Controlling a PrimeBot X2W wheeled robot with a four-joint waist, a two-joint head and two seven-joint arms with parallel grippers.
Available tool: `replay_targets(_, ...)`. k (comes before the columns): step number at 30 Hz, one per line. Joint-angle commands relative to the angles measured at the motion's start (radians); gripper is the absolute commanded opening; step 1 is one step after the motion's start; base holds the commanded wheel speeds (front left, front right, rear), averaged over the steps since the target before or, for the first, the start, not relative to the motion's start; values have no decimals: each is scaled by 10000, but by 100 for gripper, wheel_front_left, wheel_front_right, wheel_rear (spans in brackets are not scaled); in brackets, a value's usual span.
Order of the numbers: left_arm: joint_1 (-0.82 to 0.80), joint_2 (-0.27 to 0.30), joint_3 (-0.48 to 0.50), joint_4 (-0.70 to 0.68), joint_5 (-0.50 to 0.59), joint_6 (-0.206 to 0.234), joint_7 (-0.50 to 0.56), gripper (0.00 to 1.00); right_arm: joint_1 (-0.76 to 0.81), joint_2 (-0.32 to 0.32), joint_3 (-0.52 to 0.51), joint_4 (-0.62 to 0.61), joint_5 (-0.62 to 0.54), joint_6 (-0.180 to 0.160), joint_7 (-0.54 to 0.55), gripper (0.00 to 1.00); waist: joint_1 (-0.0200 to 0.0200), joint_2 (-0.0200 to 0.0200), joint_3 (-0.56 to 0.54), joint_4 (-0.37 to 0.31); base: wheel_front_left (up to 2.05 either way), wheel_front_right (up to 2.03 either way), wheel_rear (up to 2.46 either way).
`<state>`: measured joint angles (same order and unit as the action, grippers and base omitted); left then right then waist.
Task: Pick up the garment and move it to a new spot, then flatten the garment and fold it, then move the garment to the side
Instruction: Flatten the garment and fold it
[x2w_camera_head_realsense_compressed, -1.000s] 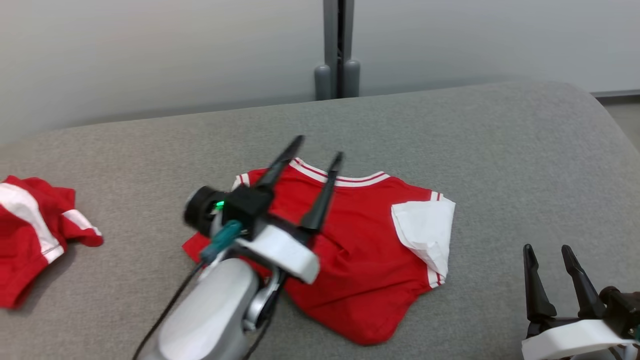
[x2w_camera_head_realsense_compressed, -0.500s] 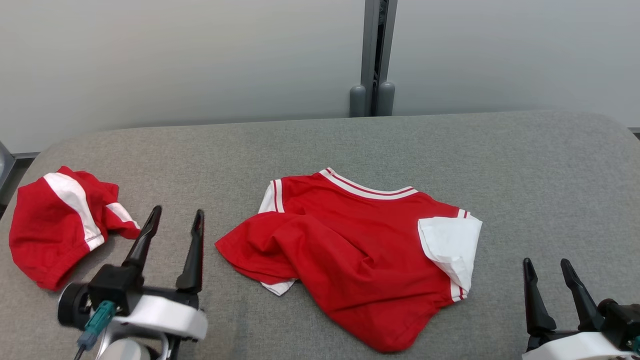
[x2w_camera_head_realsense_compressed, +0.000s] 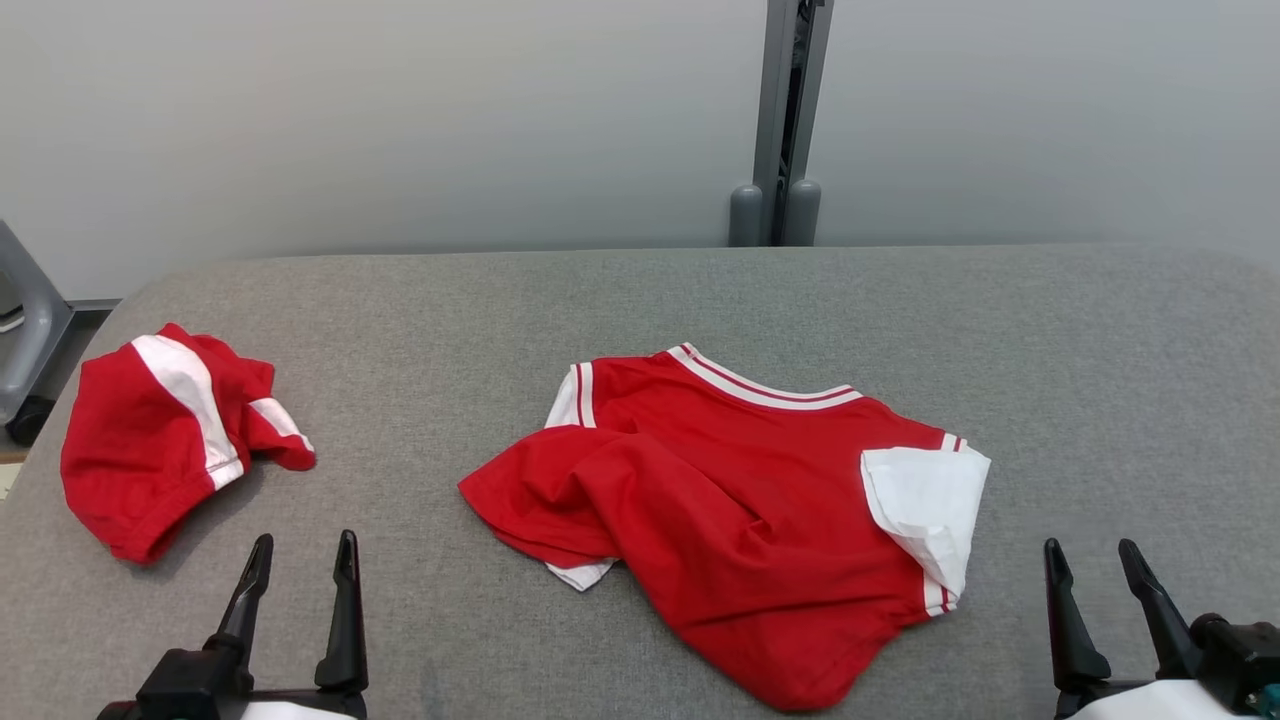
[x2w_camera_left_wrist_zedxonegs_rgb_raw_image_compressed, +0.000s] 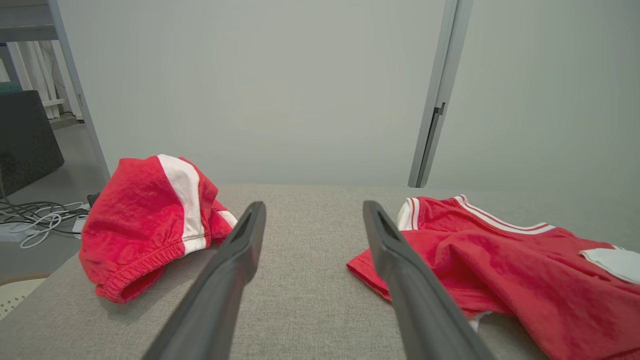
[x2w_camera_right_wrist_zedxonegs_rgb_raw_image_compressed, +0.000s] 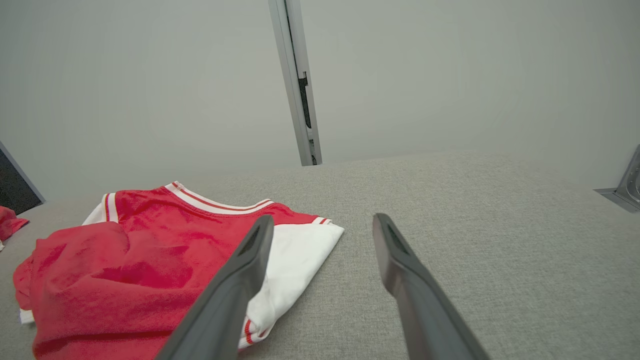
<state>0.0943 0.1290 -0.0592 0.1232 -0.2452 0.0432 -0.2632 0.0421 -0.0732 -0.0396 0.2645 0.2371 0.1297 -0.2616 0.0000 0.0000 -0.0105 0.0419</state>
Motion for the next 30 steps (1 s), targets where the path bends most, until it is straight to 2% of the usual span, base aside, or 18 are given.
replay_targets(1, -6, -58, 65, -32, 106, -84, -21, 100, 21, -90, 57, 19, -73, 21, -53, 100, 0, 0, -6, 49, 0, 0, 0)
replay_targets(7, -325, -350, 106, 44, 358, -330, -21, 100, -662, -552, 569, 389, -127, 21, -53, 100, 0, 0, 57, 237, 0, 0, 0)
replay_targets(11, -520, -487, 111, 125, 484, -439, -21, 100, -1559, -962, 1006, 1104, -80, 21, -53, 100, 0, 0, 156, 397, 0, 0, 0)
replay_targets(24, -1134, -740, -257, 380, 412, -620, -21, 100, -4578, -1865, 1717, 4822, 98, 13, 999, 100, 0, 0, 948, 1379, 0, 0, 0)
replay_targets(30, -1380, -763, -492, 416, 335, -581, -21, 100, -5430, -2128, 1798, 6253, 331, 13, 1077, 100, 0, 0, 1345, 1706, 0, 0, 0)
